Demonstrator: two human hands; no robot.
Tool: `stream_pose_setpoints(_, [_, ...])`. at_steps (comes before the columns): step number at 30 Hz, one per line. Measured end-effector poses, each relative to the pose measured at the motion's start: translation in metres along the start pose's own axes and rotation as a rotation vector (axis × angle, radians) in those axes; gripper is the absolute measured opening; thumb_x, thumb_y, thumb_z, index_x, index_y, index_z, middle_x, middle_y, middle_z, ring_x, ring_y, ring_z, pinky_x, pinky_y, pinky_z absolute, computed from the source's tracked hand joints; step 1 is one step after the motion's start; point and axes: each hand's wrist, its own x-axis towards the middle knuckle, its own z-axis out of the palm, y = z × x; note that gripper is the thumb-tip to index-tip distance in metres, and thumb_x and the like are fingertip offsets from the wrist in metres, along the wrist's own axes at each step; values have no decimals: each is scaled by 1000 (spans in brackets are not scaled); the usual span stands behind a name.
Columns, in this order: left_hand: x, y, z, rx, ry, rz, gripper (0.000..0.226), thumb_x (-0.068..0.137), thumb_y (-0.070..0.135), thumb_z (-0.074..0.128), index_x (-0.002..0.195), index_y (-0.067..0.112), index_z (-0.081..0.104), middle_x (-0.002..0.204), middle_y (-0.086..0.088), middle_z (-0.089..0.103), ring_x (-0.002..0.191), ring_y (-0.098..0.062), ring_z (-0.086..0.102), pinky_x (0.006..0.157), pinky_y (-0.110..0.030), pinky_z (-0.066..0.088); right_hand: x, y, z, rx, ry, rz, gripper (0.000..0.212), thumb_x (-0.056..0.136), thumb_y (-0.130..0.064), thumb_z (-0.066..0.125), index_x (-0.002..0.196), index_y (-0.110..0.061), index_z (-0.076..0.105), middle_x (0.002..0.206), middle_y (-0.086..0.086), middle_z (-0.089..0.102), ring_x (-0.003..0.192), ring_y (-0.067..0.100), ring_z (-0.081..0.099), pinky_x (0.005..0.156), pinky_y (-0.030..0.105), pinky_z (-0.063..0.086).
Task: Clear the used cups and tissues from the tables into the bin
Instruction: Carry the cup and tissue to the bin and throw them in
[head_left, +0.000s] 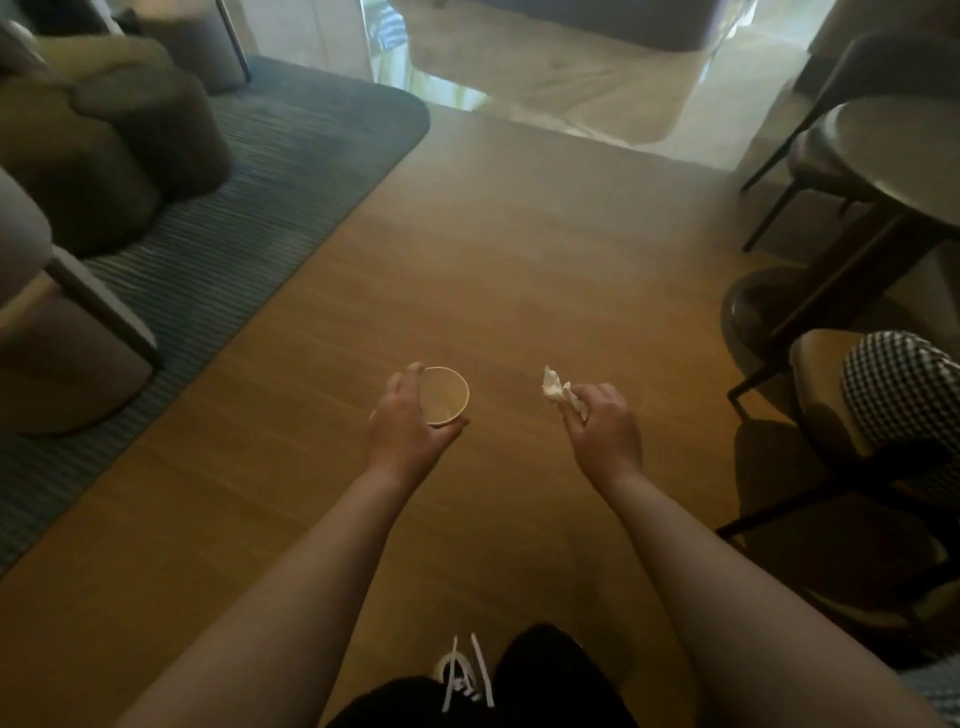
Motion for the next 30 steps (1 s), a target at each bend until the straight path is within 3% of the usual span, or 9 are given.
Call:
stream_pose_setpoints(6, [148, 0, 37, -9, -13, -9, 85, 66, 42, 81, 135, 12, 42, 126, -9, 50, 109, -30, 52, 87, -45, 47, 150, -3, 33, -17, -12, -2, 28, 91, -28, 60, 110, -8, 66, 105, 12, 62, 100, 30, 56, 79, 35, 43])
stream_pose_setpoints(12, [341, 12, 92, -10, 34, -35, 83, 66, 43, 81, 134, 14, 42, 127, -7, 50, 108, -30, 53, 84, -41, 48, 360, 5, 66, -3, -43, -49, 29, 92, -28, 59, 111, -7, 66, 105, 12, 62, 100, 30, 56, 80, 34, 43])
stream_pose_setpoints(21, [604, 46, 107, 7, 116, -177, 83, 67, 45, 79, 135, 17, 41, 131, -6, 48, 109, -31, 53, 86, -43, 48, 661, -46, 90, 28, -135, -125, 27, 90, -29, 62, 107, -9, 67, 99, 10, 60, 93, 28, 55, 72, 26, 35])
stream_pose_setpoints(30, [877, 2, 137, 81, 197, -187, 80, 68, 50, 77, 133, 18, 41, 125, -3, 50, 105, -26, 53, 80, -44, 51, 935, -99, 185, 36, -167, -221, 26, 92, -27, 60, 108, -8, 67, 99, 10, 60, 93, 27, 56, 76, 34, 43])
